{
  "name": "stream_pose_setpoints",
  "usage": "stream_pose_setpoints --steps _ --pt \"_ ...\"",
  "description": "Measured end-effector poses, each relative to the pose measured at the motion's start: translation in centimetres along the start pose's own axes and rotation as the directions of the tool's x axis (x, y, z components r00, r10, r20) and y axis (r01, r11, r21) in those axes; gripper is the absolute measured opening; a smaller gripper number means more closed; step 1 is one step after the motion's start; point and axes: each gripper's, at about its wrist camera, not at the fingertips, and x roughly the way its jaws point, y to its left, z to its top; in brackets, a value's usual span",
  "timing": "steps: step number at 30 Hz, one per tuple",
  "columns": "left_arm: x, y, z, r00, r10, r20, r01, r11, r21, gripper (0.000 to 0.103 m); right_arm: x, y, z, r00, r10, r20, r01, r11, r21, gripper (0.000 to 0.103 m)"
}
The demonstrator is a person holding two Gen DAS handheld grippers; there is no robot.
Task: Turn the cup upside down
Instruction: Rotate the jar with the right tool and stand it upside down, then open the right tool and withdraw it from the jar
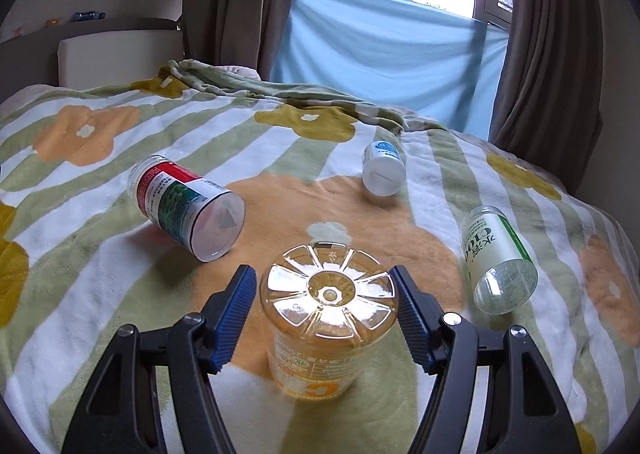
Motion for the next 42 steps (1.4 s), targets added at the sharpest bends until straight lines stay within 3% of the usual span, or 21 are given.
stream_pose_setpoints --steps 8,22,29,34,42 --pt "0.0 -0.3 0.2 1.0 -0.01 0.0 0.01 1.0 0.003 0.103 0.2 -1.9 0.0 0.996 0.092 -0.01 -0.089 0.985 0.149 0.064" --pt "-0.2 -0.6 0.3 1.0 0.001 0.004 0.0 1.0 -0.02 0.103 0.0 -2.2 0.1 0.993 0.117 -0.012 -0.114 0.98 0.163 0.064" --pt "-2.7 -2.2 1.1 0.994 0.061 0.086 -0.058 0.998 -0.035 0.103 -4.1 -2.7 1.9 0.994 0.102 0.043 -0.107 0.984 0.14 0.084" --pt "-5.7 -4.6 1.7 0.966 0.155 0.208 -0.149 0.988 -0.045 0.103 -9.9 -4.2 4.5 0.994 0.051 0.098 -0.067 0.985 0.16 0.085" --pt "-10.6 -9.6 3.2 0.869 0.275 0.412 -0.257 0.961 -0.099 0.103 -20.9 -7.4 8.7 0.981 -0.047 0.19 0.001 0.972 0.234 0.088"
